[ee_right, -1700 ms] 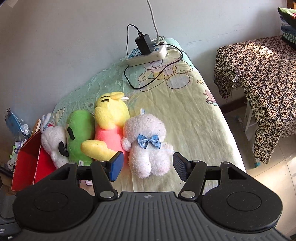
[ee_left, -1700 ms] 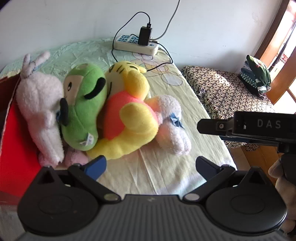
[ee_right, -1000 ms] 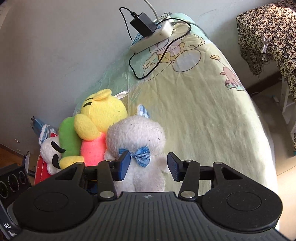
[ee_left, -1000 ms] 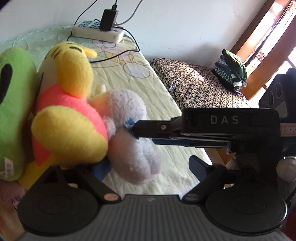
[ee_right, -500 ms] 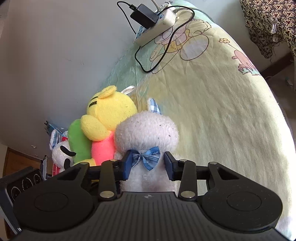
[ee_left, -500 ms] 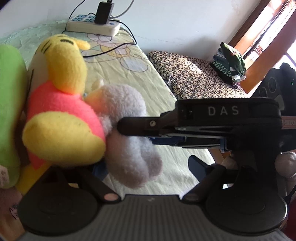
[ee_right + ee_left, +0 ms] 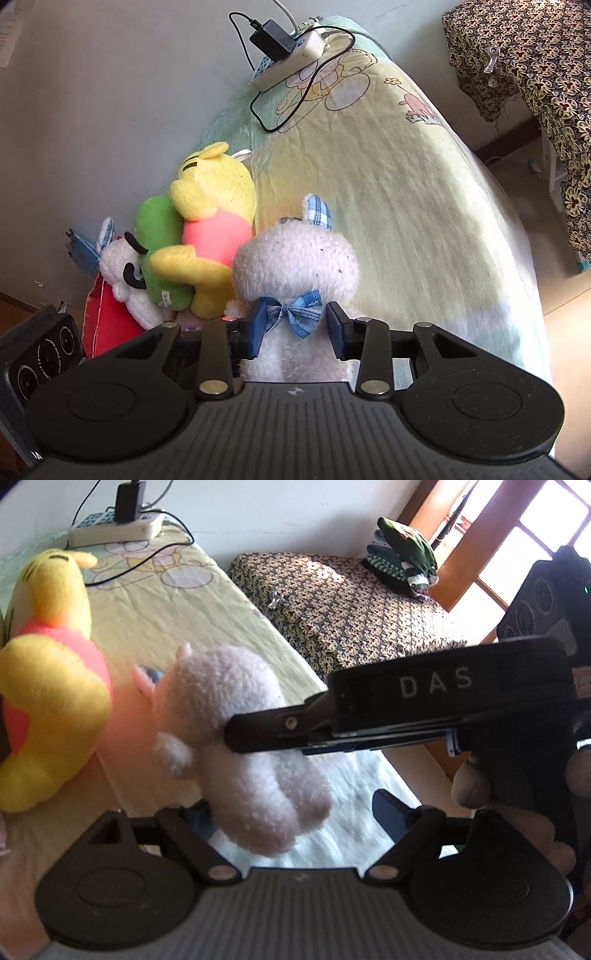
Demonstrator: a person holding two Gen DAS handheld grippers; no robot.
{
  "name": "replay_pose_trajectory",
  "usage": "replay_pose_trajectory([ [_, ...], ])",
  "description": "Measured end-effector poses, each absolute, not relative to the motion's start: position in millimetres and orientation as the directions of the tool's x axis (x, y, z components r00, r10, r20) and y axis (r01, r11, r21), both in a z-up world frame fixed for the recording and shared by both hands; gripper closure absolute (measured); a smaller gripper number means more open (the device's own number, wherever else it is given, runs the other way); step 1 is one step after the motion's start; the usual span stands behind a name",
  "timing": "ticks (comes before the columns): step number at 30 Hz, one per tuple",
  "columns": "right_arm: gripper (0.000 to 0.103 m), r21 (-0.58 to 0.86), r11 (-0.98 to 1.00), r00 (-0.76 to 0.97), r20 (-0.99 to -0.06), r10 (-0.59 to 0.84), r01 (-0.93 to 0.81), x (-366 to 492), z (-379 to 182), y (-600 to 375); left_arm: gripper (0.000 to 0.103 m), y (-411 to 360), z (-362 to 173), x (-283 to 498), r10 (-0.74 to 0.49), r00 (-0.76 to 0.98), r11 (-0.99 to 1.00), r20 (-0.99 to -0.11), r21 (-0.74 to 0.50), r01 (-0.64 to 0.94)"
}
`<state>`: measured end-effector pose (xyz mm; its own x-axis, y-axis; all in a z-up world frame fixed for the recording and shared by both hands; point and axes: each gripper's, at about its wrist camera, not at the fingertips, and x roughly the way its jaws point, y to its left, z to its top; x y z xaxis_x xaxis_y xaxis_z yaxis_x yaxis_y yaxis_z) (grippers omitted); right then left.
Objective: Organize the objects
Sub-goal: 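Lift the bunny and carry it with the right gripper into the red box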
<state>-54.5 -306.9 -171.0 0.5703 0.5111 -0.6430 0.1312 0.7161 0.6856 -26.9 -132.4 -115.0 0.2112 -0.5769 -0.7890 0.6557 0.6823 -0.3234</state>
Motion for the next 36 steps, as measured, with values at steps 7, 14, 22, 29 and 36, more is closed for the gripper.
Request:
replay_pose_trajectory([
  [7,0.065,0.709,0.700,0.585,-0.603,0.542,0.082,-78.2,-145.4,-300.0,0.023,-115.3,-84.0,-59.0,-0.583,0.285,0.670,-0.761,-0.253,0.697],
  [14,0.065,0.742,0.662,0.598,-0.485,0.639,-0.105,-73.6,-106.1,-263.2,0.024,-76.9,-36.0,-84.7,-0.520,0.493,0.753,-0.698,-0.102,0.650],
  [22,0.065,0.748,0.609,0.560,-0.395,0.728,-0.265,-46.0,-76.8,-194.2,0.024,-4.5,-1.0,-74.8,-0.452,0.634,0.842,-0.627,-0.066,0.535],
  [29,0.065,0.724,0.599,0.534,-0.375,0.757,-0.341,-18.4,-61.3,-110.9,0.024,72.0,12.1,-56.5,-0.386,0.703,0.882,-0.598,-0.016,0.471],
  [36,0.065,0.745,0.567,0.489,-0.370,0.790,-0.351,13.5,-71.4,-22.4,0.024,164.3,7.7,-25.4,-0.329,0.713,0.912,-0.619,-0.014,0.409],
])
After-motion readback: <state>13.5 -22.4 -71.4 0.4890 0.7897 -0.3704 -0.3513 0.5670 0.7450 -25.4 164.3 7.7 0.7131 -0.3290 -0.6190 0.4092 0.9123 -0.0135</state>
